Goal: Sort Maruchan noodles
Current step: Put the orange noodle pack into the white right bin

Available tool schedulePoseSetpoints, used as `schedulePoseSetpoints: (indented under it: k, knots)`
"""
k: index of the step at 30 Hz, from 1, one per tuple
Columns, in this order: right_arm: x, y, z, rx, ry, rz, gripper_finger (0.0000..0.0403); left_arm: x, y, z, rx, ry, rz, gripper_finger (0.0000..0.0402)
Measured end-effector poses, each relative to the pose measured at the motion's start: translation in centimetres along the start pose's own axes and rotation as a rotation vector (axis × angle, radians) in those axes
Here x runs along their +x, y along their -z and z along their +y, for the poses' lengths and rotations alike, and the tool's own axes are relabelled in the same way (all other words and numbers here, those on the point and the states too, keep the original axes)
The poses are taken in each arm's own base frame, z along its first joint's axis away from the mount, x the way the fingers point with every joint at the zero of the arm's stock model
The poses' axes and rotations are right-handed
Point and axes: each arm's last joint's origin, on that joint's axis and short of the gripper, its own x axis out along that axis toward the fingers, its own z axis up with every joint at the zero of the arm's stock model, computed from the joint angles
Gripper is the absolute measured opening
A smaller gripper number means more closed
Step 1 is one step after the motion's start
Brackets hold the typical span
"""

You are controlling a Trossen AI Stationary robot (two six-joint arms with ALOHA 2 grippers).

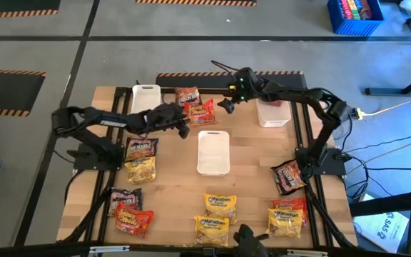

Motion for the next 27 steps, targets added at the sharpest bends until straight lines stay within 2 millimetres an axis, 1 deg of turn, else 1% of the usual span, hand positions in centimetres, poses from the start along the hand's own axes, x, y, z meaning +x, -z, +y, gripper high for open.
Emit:
schedulePoseSetpoints:
  k: [5, 8, 12, 17, 22, 27]
  knots:
    - [1.6, -0.2, -1.7, 0.031, -0.046, 0.023, 0.0319, 2.4, 0.5, 0.5, 0.001, -0.002, 0.072, 0.0128]
    - [2.6, -0.1, -2.3, 0.046, -0.062, 0.044, 0.0319, 3.6, 0.7, 0.7, 0.004, -0.025, 0.095, 0.0128]
    - [3.7, 0.0, -2.6, 0.049, -0.092, 0.057, 0.0319, 4.8, 0.5, 1.2, 0.011, -0.047, 0.106, 0.0128]
    - [4.5, 0.1, -2.9, 0.019, -0.117, 0.069, 0.0319, 6.1, 1.0, 1.5, 0.016, -0.060, 0.118, 0.0128]
    - [5.0, -0.3, -3.1, -0.004, -0.118, 0.059, 0.0319, 7.1, 1.6, 1.5, 0.042, -0.047, 0.101, 0.0128]
    - [5.6, -0.2, -3.3, 0.011, -0.142, 0.087, 0.0319, 7.4, 1.5, 1.1, 0.100, -0.013, 0.054, 0.0128]
